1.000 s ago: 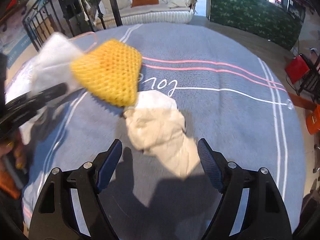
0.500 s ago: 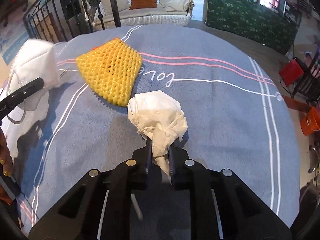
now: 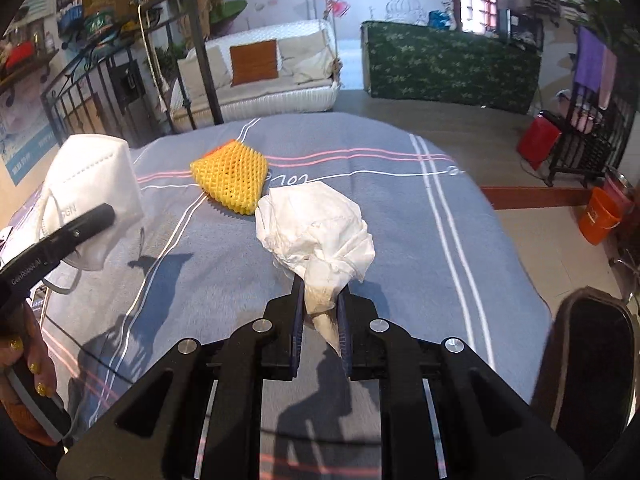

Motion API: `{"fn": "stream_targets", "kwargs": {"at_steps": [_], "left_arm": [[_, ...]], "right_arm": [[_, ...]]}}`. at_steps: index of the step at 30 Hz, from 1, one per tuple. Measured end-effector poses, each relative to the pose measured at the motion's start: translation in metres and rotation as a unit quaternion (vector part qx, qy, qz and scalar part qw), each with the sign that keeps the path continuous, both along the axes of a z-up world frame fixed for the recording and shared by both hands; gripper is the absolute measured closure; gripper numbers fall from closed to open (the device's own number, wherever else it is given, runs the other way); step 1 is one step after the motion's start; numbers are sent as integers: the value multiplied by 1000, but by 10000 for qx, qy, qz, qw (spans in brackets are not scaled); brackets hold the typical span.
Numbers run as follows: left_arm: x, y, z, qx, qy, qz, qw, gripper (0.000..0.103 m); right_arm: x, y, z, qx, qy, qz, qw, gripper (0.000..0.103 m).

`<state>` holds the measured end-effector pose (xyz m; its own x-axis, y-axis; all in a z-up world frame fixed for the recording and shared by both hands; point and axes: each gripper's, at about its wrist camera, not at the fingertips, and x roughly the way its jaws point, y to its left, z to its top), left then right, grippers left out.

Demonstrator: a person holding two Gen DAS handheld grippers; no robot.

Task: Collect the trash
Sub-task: 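Carry the mask and tissue to the bin and release the tissue from the right tool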

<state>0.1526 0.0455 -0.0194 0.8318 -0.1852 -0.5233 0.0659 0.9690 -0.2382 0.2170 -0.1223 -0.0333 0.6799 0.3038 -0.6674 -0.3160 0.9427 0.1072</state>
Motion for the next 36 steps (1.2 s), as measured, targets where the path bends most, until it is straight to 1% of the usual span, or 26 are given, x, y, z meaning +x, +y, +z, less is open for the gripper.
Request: {"fn": "stream_targets", "kwargs": {"at_steps": [4,8,11,16,20,23,26,32,36], "left_arm": [[-9,-21,2,37,-107,-231,9997,99],[-19,-44,5,120,-245,-462,9986,99],[-23,-61,5,93,-281,-712,9970,99],[-30,-92,4,156,-330,-1125,9930,99],[-33,-108,2,183,-339,-1375,9897,99],[-33,-117,1,185,-334,-1542,9873,99],[-38,-125,-1,203,-339,-1679,9850,99],[-41,-140,0,266,-392,-1919,9803,99],[-41,-152,0,305,-401,-2078,9769,99]], "right_arm": [[-33,-23,2,52,-190,-212,9996,87],[-56,-49,2,277,-219,-450,9984,87],[-74,-71,1,365,-254,-650,9969,87],[-91,-105,-1,450,-254,-1004,9936,87],[-104,-132,-5,486,-263,-1336,9895,87],[-112,-156,-9,483,-241,-1626,9852,87],[-119,-185,-15,445,-223,-2004,9784,87],[-123,-242,-34,522,13,-2689,9618,87],[-122,-266,-48,503,162,-2988,9529,87]]}}
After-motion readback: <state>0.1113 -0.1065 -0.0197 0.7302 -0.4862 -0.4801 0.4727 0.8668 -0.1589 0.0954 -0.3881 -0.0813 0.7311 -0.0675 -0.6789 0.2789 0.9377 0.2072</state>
